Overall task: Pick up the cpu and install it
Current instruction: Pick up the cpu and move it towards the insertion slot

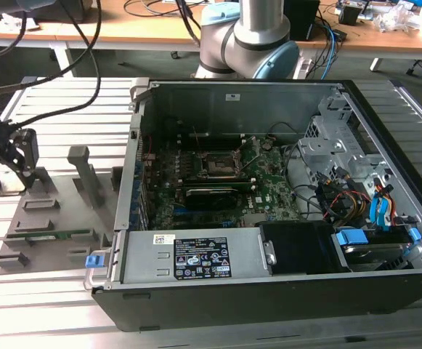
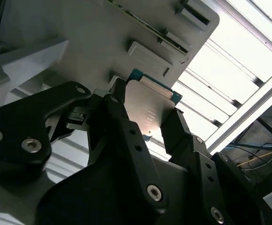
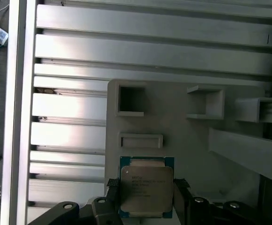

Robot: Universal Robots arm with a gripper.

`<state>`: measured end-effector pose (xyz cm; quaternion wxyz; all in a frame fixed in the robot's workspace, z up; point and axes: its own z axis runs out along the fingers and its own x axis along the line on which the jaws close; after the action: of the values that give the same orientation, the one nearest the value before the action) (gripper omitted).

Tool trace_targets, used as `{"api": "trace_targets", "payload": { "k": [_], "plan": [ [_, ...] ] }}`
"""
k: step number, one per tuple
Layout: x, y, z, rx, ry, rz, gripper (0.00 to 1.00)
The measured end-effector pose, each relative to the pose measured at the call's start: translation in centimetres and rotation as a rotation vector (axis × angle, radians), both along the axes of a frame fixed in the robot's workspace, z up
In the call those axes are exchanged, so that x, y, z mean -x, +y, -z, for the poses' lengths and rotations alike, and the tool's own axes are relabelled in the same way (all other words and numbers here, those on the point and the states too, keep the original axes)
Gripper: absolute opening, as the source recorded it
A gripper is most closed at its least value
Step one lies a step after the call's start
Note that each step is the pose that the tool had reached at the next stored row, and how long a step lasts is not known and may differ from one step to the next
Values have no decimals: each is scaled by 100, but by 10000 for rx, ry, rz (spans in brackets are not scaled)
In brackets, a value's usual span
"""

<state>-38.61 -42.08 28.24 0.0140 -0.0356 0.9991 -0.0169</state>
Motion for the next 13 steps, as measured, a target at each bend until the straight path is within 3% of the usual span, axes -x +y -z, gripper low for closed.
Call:
{"api": "trace_targets", "payload": {
  "k": [3,8,13],
  "plan": [
    [0,0,-113,0,0,0,55],
    [0,0,-242,0,0,0,55],
    [0,0,-516,0,0,0,55]
  ]
}}
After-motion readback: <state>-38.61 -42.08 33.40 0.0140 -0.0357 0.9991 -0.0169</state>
